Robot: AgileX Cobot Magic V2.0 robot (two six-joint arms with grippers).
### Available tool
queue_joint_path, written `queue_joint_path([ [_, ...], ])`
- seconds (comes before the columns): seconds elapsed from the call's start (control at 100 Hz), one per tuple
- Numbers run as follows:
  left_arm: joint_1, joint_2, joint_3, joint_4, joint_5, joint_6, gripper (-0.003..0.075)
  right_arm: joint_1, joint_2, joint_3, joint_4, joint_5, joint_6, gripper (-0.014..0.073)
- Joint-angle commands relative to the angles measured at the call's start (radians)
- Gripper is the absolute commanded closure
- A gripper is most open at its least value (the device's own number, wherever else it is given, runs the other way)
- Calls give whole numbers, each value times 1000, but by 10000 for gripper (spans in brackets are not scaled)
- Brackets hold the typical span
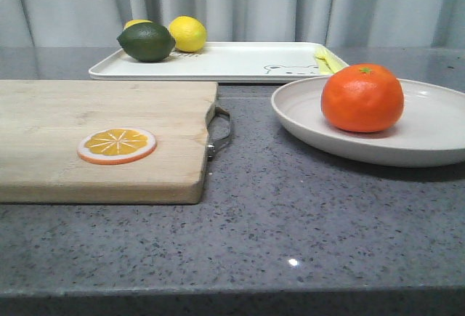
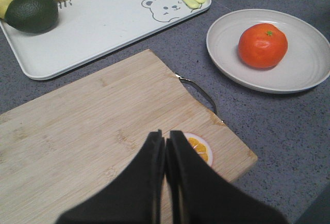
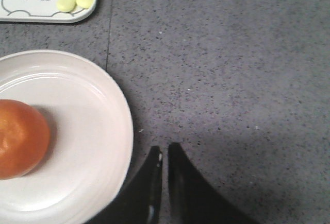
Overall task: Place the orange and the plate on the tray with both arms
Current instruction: 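Open the left gripper to release the orange and lift away, then move the right gripper to the plate rim farthest from the cutting board and grip it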
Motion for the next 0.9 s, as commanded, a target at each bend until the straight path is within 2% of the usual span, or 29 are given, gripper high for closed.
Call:
queue_joint_path([
  [0.0,3,-25,-6,-2,-89,-11,739,26,58,-94,13,6,-14,370],
  [0.08,3,-31,-2,-2,-89,-11,739,38,136,-148,50,55,-14,230],
  [0.15,3,-31,-2,-2,-91,-11,739,42,205,-192,79,110,-14,179],
  [0.33,3,-31,-2,-2,-91,-11,739,42,360,-263,110,208,-14,180],
  [0.89,3,-31,-2,-4,-92,-11,739,41,499,-265,130,167,-14,181],
])
